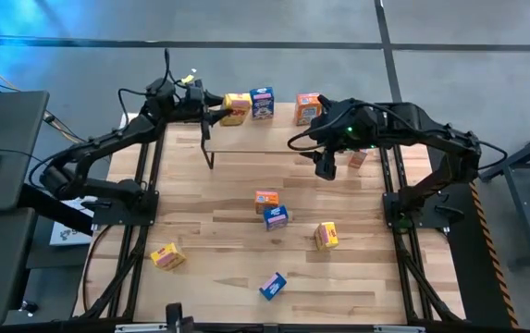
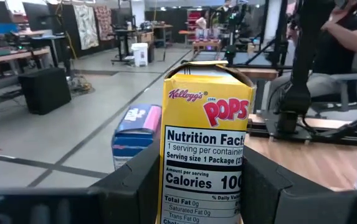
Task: Stack cereal on shelf
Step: Put the bottom right yellow cereal box on the shelf
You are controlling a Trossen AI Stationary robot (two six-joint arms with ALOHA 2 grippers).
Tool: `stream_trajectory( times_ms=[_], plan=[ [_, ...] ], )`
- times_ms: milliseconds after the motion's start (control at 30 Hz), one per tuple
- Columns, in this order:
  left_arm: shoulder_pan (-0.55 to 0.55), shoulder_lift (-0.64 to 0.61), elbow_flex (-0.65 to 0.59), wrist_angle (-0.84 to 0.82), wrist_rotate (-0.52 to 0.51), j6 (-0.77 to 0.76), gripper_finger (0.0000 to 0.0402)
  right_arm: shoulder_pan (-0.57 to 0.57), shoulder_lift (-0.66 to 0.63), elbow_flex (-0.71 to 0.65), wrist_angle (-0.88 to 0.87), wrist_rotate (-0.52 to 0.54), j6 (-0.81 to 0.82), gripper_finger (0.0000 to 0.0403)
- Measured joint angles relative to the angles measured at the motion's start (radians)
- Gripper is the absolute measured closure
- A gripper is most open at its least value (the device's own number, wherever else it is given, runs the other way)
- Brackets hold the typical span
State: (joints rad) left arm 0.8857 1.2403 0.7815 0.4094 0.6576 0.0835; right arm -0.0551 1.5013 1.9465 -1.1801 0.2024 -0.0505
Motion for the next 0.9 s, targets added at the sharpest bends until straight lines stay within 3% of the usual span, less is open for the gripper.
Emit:
stream_trajectory(
  times_ms=[367,500,600,900],
  plan=[
    [0.086,0.173,0.0,0.179,0.016,-0.059,0.0247,0.0,0.0,0.0,-0.01,-0.004,-0.002,0.0142],
    [0.124,0.226,0.0,0.248,0.111,-0.108,0.0247,0.0,0.0,0.0,-0.015,-0.004,-0.002,0.0142],
    [0.152,0.244,0.0,0.288,0.165,-0.151,0.0247,-0.002,0.0,0.0,-0.015,-0.005,-0.002,0.0142],
    [0.212,0.248,-0.049,0.357,0.203,-0.176,0.0247,-0.003,0.0,0.0,-0.015,-0.004,-0.002,0.0142]
  ],
)
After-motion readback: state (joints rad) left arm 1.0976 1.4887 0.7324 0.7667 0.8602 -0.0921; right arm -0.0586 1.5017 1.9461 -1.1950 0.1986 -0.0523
